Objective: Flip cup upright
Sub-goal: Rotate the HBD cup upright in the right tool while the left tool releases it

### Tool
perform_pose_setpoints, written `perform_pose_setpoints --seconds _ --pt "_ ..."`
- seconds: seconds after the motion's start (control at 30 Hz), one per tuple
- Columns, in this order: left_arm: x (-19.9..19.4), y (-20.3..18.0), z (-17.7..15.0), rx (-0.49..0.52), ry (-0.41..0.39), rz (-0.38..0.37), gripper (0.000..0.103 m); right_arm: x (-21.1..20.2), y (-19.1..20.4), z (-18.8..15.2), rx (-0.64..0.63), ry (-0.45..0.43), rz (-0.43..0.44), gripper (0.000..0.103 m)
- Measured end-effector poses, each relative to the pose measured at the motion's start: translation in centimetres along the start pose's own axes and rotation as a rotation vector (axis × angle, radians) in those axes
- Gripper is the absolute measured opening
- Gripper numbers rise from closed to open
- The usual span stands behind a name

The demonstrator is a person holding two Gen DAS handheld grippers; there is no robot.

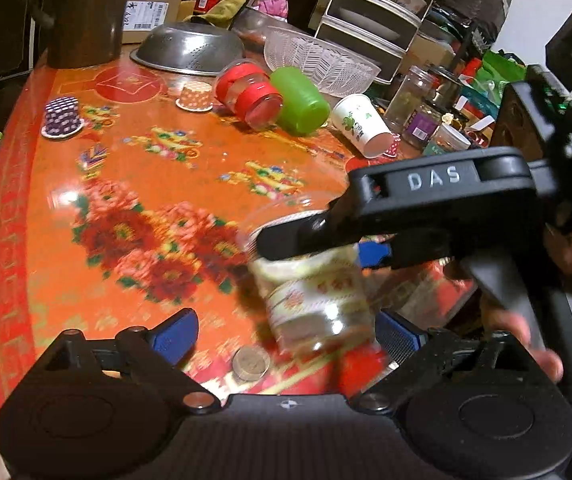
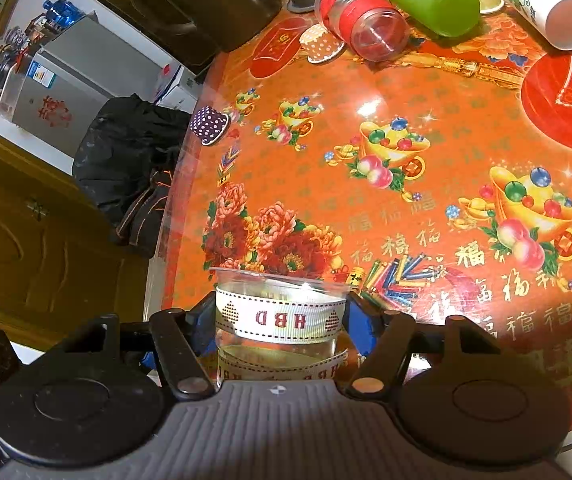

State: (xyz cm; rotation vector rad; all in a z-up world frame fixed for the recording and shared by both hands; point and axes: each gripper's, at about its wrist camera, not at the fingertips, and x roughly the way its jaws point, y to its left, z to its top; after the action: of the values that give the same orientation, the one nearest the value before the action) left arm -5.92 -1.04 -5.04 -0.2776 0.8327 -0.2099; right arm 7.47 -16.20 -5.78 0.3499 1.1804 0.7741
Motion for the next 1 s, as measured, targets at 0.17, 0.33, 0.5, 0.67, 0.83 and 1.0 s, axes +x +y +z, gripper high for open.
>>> perform_pose_setpoints --seconds 0.17,0.33,0.5,0.67,0.83,1.0 --pt "-2.9 2.2 -1.2 -0.038 -0.082 0.036 0.097 -0.1 -0.3 0.1 0.013 -0.001 0.004 0.066" --pt "-4.5 5.2 -1.2 -0.140 -0.164 0.050 0.097 -1.6 0.2 -0.3 -0.018 -0.099 0.029 0.066" --pt "-5.1 5.9 -1.2 -0.158 -0.221 0.012 0.097 -4.5 1.9 -1.6 -0.121 -0.290 -0.003 0.066" --pt "-5.7 5.5 -1.1 -0.138 -0.290 -0.035 0.097 -7.1 4.1 -4.7 -0.381 -0.661 -0.165 0.066" --pt "-5.8 5.3 -1.1 -0.131 -0.323 -0.057 0.097 -4.7 3.0 -8.1 -0.497 -0.848 -0.271 0.067" --pt "-5.5 5.8 -1.3 -0.151 -0.324 -0.075 0.097 -2.4 1.1 -11.1 -0.506 -0.952 -0.246 0.067"
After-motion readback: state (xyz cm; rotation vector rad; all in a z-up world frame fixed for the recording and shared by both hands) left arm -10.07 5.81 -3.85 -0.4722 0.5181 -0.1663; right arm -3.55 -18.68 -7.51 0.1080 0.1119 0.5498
